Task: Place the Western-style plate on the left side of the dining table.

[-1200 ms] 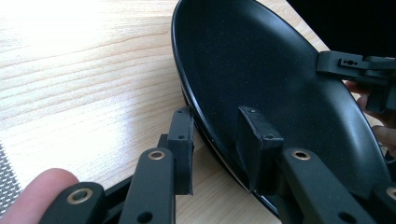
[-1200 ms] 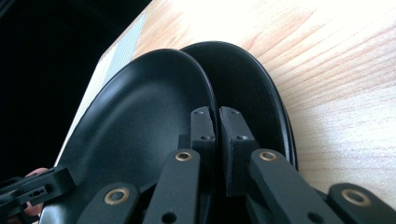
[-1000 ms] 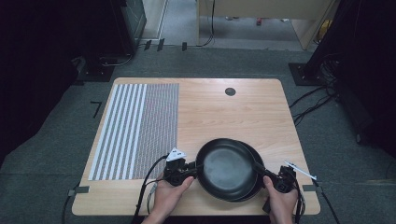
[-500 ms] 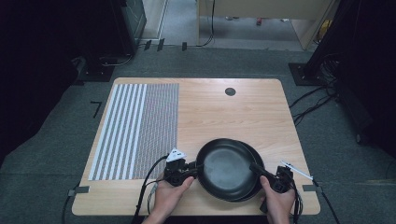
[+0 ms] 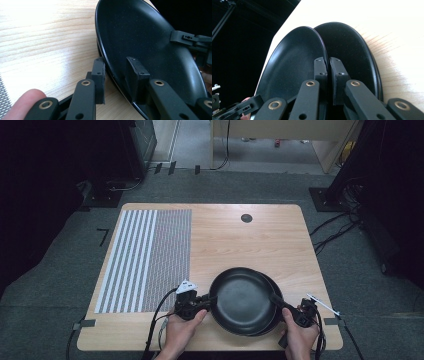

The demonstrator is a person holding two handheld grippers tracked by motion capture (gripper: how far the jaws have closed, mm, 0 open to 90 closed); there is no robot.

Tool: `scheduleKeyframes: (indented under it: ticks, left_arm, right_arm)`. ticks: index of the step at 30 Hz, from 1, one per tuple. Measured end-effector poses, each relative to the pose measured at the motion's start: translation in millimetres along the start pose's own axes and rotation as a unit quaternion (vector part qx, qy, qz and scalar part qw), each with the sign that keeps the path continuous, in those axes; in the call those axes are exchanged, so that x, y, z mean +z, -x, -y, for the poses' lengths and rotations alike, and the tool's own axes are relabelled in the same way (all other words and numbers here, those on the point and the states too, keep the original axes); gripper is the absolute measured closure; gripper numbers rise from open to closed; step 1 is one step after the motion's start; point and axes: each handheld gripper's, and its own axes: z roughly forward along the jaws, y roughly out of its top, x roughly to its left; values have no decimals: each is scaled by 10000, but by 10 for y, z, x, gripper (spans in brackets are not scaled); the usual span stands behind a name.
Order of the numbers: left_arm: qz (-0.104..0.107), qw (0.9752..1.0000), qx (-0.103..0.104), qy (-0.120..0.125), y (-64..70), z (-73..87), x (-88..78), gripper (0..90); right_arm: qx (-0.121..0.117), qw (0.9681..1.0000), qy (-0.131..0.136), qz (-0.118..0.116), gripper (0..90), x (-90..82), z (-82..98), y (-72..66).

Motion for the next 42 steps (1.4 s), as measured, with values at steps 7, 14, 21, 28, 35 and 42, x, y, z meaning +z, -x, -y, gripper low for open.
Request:
scheduleKeyframes:
  ticks: [7, 14, 21, 28, 35, 42]
  left_arm:
    - [-36, 10000, -20, 48, 1, -36, -55, 704]
    - [-145, 9997, -36, 202, -27, -148, -208, 704]
    - [-312, 9983, -121, 474, -219, -308, -511, 706]
    - [-465, 9960, -344, 687, -556, -413, -840, 714]
    - [-695, 9932, -525, 779, -950, -518, -1175, 717]
    - [-828, 9902, -743, 849, -1313, -540, -1417, 732]
  right_arm:
    - [-213, 9998, 30, 0, 858, 0, -38, -105]
    - [-303, 9995, -29, -88, 857, 74, -124, -278]
    - [-490, 9984, -89, -271, 857, 311, -200, -629]
    - [-726, 9964, -223, -378, 857, 681, -195, -1047]
    - [-711, 9953, -414, -511, 857, 1145, -90, -1396]
    - [-650, 9948, -548, -562, 856, 1525, 71, -1638]
